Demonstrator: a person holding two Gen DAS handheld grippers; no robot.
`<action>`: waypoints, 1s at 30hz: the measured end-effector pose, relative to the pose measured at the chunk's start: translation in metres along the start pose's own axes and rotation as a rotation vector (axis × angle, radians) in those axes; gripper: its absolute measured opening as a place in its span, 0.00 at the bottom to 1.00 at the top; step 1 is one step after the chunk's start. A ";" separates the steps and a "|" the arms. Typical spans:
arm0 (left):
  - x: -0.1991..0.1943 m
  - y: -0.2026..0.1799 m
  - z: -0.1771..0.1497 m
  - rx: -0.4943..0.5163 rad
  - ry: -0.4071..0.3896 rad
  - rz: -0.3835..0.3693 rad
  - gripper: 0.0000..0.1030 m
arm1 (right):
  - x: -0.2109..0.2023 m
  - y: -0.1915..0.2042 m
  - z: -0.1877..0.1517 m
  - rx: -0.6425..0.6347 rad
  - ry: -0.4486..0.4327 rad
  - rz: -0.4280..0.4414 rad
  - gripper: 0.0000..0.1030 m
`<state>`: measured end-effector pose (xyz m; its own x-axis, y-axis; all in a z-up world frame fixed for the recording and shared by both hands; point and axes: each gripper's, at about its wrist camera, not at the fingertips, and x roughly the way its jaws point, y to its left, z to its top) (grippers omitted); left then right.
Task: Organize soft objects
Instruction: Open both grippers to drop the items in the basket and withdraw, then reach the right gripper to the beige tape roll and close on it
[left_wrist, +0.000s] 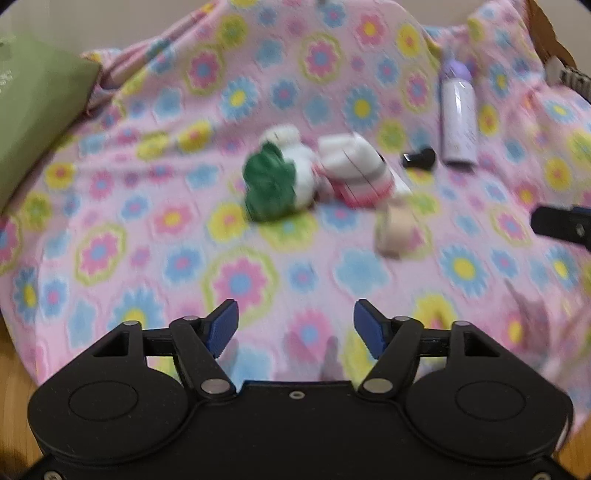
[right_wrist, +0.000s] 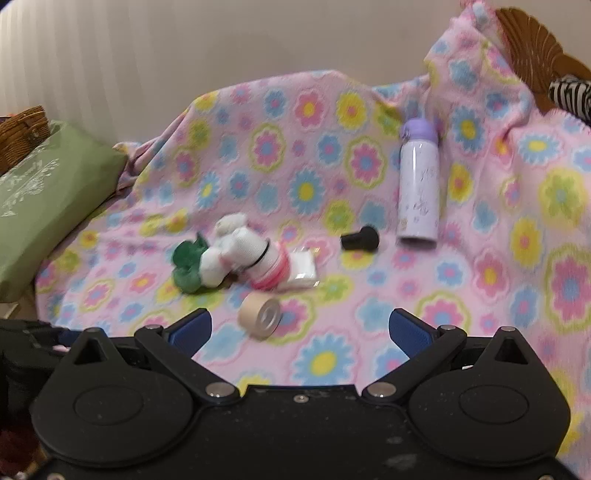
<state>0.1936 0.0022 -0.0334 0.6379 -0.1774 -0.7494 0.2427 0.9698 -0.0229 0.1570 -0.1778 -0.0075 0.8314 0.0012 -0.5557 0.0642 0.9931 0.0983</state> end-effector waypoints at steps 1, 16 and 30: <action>0.004 0.001 0.004 -0.005 -0.014 0.009 0.67 | 0.003 -0.002 -0.001 0.003 -0.023 -0.011 1.00; 0.101 0.002 0.037 0.065 -0.161 0.090 0.69 | 0.098 -0.010 0.009 -0.035 0.004 -0.074 0.90; 0.136 0.013 0.033 0.045 -0.143 0.030 0.81 | 0.130 0.028 0.002 -0.128 0.078 0.031 0.90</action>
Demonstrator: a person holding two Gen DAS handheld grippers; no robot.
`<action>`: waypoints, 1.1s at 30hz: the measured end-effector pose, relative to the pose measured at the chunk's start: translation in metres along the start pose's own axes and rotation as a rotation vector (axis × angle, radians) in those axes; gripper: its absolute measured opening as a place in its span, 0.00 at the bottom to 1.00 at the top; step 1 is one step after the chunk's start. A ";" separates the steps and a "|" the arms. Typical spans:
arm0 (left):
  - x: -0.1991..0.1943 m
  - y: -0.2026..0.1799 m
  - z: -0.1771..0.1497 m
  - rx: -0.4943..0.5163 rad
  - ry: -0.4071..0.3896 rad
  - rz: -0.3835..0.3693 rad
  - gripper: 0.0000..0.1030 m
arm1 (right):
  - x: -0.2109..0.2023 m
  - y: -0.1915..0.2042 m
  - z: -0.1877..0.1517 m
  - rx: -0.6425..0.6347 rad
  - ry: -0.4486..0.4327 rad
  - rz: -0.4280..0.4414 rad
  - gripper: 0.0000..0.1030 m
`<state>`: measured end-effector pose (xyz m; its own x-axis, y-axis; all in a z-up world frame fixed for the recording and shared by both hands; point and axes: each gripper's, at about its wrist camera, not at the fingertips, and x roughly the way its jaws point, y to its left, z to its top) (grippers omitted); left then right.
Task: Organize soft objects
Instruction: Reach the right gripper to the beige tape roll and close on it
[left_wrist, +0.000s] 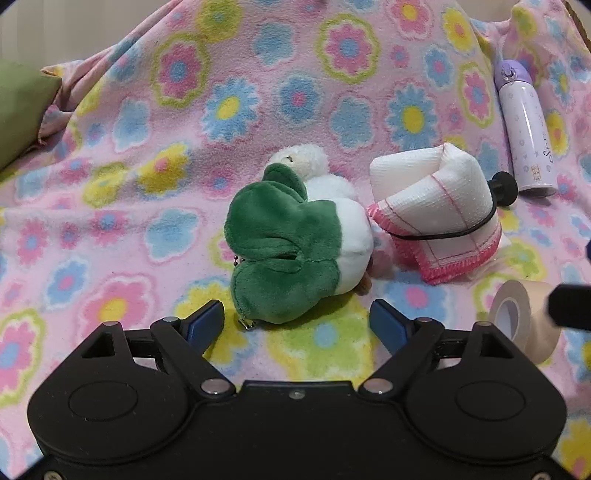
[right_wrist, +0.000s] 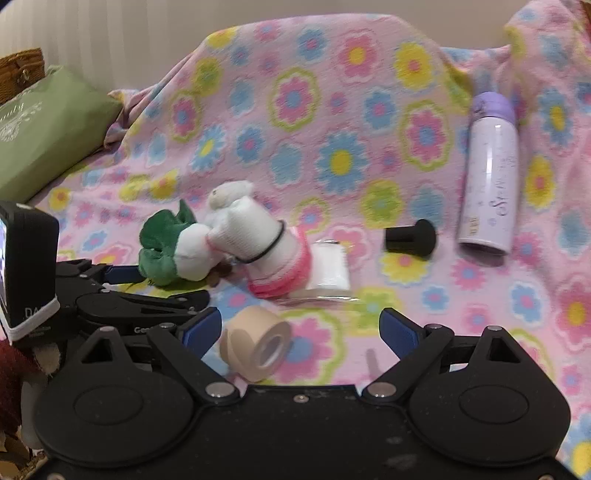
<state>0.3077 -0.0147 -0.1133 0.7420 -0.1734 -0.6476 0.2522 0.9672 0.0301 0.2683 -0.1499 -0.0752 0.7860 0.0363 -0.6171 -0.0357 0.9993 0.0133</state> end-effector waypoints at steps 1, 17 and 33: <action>-0.001 -0.002 0.000 0.008 -0.002 0.005 0.81 | 0.004 0.003 0.000 -0.006 0.002 -0.006 0.90; 0.001 0.000 -0.001 0.004 0.003 0.000 0.82 | -0.014 -0.051 -0.012 0.121 -0.011 -0.162 0.92; 0.001 0.002 -0.001 -0.003 0.006 -0.004 0.82 | 0.022 0.012 -0.021 -0.067 0.069 -0.077 0.52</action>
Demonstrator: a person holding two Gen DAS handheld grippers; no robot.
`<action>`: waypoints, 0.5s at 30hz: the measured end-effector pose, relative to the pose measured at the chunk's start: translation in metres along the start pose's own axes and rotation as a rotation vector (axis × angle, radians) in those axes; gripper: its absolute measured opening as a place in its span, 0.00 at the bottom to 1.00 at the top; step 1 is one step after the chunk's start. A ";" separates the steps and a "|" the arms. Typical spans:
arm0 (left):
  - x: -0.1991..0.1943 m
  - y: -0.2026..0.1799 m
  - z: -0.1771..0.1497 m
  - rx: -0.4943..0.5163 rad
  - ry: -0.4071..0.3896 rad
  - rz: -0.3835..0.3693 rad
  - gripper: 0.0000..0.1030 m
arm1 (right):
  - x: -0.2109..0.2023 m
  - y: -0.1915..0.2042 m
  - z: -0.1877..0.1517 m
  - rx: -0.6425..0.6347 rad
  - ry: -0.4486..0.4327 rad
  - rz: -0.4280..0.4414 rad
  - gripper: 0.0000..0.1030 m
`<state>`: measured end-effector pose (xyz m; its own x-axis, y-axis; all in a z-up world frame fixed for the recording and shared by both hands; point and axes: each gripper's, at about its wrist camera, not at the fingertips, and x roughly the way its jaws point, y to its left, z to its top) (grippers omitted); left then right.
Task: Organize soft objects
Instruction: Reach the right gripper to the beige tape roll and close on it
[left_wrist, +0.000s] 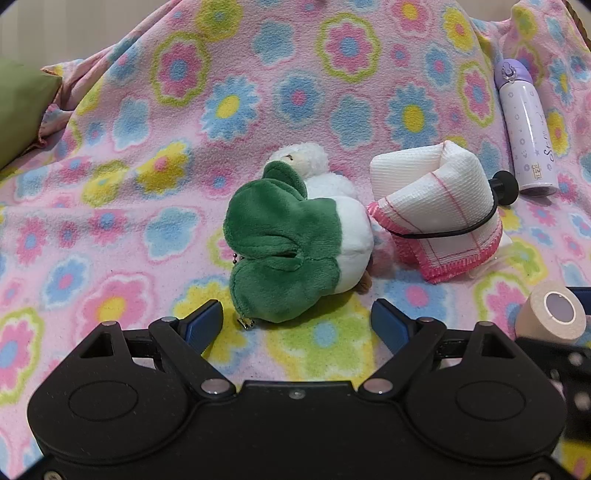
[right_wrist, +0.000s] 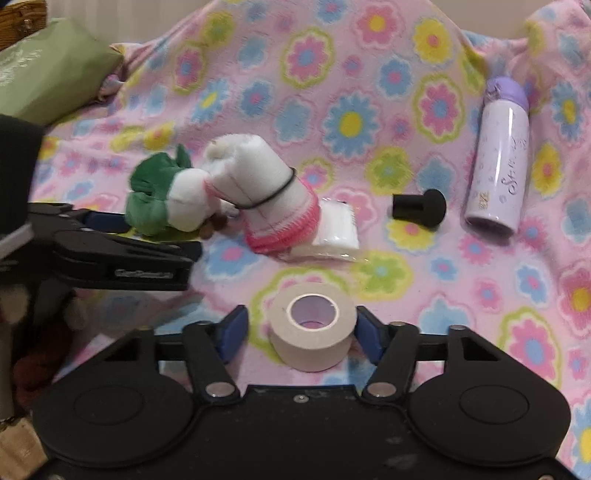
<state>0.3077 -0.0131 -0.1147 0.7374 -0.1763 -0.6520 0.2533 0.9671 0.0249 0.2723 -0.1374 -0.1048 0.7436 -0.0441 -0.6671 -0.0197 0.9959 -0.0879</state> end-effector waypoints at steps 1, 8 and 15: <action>0.000 0.000 0.000 -0.001 0.000 -0.001 0.82 | 0.002 -0.002 0.000 0.006 0.003 -0.006 0.46; 0.000 0.000 0.000 -0.002 0.001 0.000 0.82 | 0.016 -0.019 0.013 0.050 -0.021 -0.046 0.46; 0.000 0.000 0.000 -0.002 0.002 -0.001 0.82 | 0.037 -0.033 0.016 0.075 -0.022 -0.058 0.46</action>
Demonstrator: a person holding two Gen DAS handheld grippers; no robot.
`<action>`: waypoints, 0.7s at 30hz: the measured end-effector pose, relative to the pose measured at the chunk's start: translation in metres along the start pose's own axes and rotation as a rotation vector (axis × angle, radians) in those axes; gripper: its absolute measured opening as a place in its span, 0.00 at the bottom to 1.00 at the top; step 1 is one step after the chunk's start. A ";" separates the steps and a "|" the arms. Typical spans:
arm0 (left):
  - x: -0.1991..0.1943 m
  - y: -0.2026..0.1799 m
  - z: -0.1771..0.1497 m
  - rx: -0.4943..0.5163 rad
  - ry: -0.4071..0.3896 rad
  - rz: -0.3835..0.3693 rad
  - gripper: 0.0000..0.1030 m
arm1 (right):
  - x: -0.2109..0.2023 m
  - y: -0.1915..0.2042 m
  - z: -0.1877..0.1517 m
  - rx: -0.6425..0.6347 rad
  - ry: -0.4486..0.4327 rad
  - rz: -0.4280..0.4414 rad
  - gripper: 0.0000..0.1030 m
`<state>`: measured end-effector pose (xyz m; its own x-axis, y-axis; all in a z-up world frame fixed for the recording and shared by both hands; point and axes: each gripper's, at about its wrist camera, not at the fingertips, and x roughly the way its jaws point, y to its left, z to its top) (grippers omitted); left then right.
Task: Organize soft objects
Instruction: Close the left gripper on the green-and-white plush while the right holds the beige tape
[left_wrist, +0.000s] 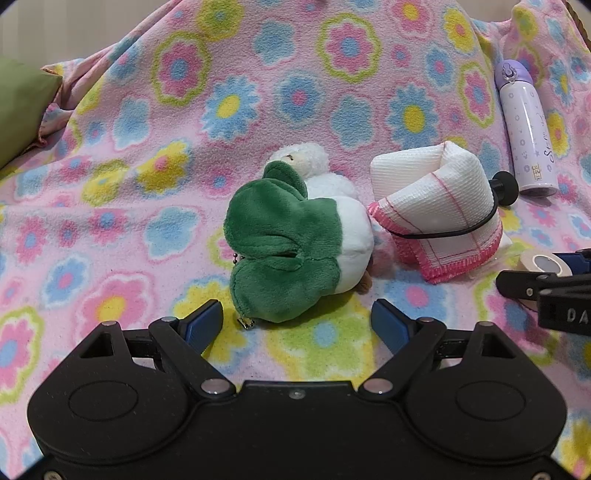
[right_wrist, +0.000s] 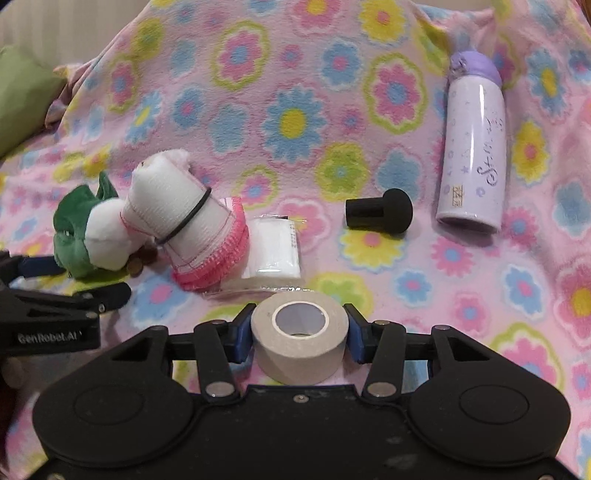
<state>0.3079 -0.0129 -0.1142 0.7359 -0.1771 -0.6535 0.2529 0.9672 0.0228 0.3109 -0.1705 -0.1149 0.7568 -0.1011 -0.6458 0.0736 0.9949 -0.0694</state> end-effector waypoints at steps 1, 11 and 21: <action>0.000 0.000 0.000 0.000 0.000 0.000 0.82 | 0.000 0.003 -0.002 -0.018 -0.010 -0.009 0.48; -0.001 0.000 0.000 -0.001 0.002 -0.001 0.84 | 0.004 -0.005 -0.005 0.025 -0.026 0.037 0.72; -0.007 -0.006 0.001 0.018 -0.029 0.015 0.90 | 0.004 -0.006 -0.006 0.033 -0.034 0.044 0.72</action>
<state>0.3019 -0.0181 -0.1094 0.7574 -0.1683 -0.6309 0.2531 0.9663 0.0461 0.3096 -0.1765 -0.1219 0.7812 -0.0576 -0.6216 0.0606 0.9980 -0.0163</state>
